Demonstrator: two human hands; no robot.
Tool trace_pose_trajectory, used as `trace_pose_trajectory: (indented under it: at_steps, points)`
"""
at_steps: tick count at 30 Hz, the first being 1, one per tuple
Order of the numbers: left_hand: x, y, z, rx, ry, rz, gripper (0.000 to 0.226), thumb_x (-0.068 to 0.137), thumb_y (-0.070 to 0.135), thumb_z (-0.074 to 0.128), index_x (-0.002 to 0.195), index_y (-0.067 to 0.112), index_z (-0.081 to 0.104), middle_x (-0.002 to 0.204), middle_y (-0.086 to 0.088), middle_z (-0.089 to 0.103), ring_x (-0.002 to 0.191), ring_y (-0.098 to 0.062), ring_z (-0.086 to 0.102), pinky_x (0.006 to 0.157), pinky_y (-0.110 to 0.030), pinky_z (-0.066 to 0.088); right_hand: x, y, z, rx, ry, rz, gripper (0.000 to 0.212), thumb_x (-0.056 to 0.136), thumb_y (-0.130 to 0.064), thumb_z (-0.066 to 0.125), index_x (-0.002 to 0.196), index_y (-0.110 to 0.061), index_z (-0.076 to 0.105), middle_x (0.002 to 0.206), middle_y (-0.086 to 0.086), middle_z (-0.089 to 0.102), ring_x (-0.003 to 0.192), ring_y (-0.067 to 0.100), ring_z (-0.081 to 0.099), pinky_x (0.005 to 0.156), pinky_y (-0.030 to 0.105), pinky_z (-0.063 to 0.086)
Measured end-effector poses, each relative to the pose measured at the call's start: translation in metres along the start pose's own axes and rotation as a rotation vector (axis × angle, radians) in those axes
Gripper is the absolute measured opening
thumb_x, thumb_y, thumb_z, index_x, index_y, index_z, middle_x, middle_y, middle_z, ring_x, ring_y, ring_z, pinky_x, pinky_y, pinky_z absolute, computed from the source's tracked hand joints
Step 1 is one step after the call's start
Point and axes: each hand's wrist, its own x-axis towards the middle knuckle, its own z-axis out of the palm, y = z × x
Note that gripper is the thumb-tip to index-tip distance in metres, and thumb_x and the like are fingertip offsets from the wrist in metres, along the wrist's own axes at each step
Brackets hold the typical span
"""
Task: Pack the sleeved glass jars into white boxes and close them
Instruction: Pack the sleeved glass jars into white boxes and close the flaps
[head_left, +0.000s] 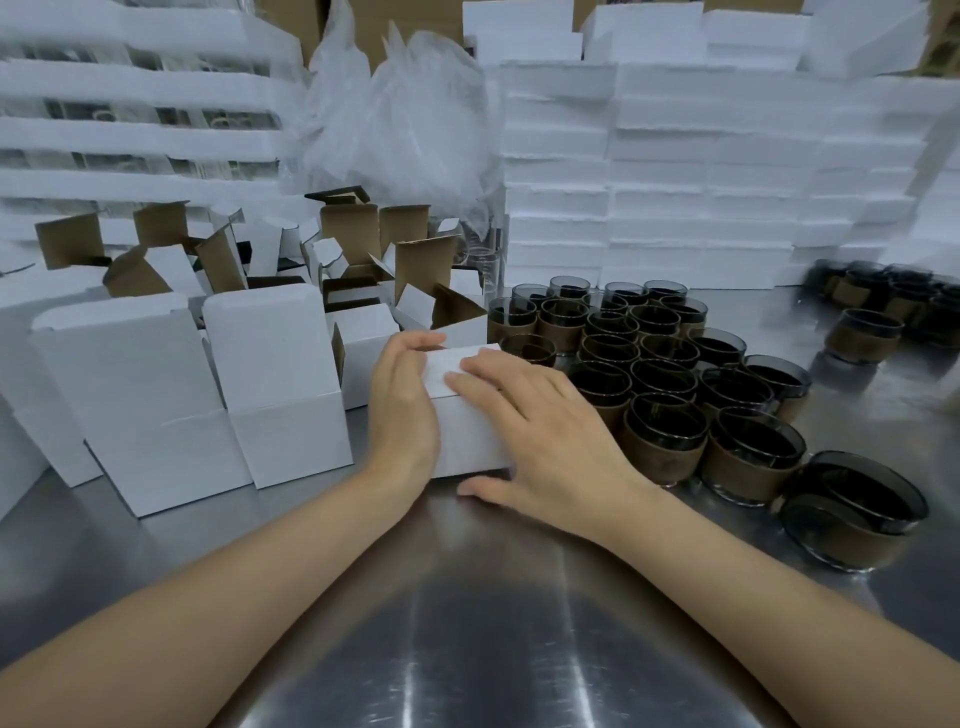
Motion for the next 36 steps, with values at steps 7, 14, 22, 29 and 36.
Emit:
trace_pose_trajectory:
  at_steps: [7, 14, 22, 29, 36]
  points:
    - [0.002, 0.012, 0.005, -0.375, -0.139, -0.168, 0.04, 0.084, 0.055, 0.041, 0.098, 0.027, 0.066, 0.092, 0.001, 0.07, 0.087, -0.018, 0.065, 0.075, -0.036, 0.051, 0.011, 0.005, -0.029, -0.143, 0.131, -0.05, 0.071, 0.056, -0.035, 0.08, 0.121, -0.01, 0.063, 0.122, 0.006, 0.063, 0.115, 0.025, 0.057, 0.089, 0.035, 0.035]
    - [0.003, -0.016, 0.018, 0.059, -0.386, 0.076, 0.033, 0.102, 0.032, 0.029, 0.114, 0.024, 0.058, 0.123, 0.005, 0.06, 0.122, -0.011, 0.051, 0.105, -0.024, 0.036, 0.068, 0.081, -0.08, -0.046, 0.077, 0.333, 0.087, 0.054, -0.05, 0.082, 0.13, -0.024, 0.049, 0.125, -0.003, 0.055, 0.114, 0.021, 0.049, 0.084, 0.038, 0.04]
    - [0.011, -0.029, 0.015, 0.328, -0.548, 0.089, 0.029, 0.103, 0.032, 0.034, 0.112, 0.035, 0.062, 0.136, 0.027, 0.047, 0.125, 0.014, 0.039, 0.106, -0.013, 0.027, 0.137, 0.187, 0.0, -0.166, -0.169, 0.45, 0.089, 0.066, -0.036, 0.086, 0.137, -0.013, 0.038, 0.137, 0.006, 0.045, 0.125, 0.027, 0.043, 0.09, 0.044, 0.043]
    - [0.008, -0.027, 0.017, 0.314, -0.511, 0.224, 0.033, 0.093, 0.035, 0.035, 0.108, 0.027, 0.063, 0.128, 0.024, 0.053, 0.12, 0.015, 0.042, 0.093, 0.001, 0.026, 0.171, 0.209, 0.071, -0.036, -0.12, 0.518, 0.085, 0.065, -0.031, 0.087, 0.132, -0.008, 0.04, 0.131, 0.01, 0.047, 0.121, 0.029, 0.043, 0.085, 0.044, 0.045]
    - [0.008, -0.027, 0.015, 0.351, -0.504, 0.224, 0.027, 0.102, 0.019, 0.038, 0.106, 0.024, 0.064, 0.118, 0.026, 0.055, 0.114, 0.016, 0.044, 0.087, 0.002, 0.028, 0.176, 0.214, 0.117, -0.136, -0.363, 0.492, 0.055, 0.079, 0.005, 0.065, 0.128, -0.004, 0.043, 0.123, 0.019, 0.047, 0.114, 0.037, 0.048, 0.085, 0.043, 0.044]
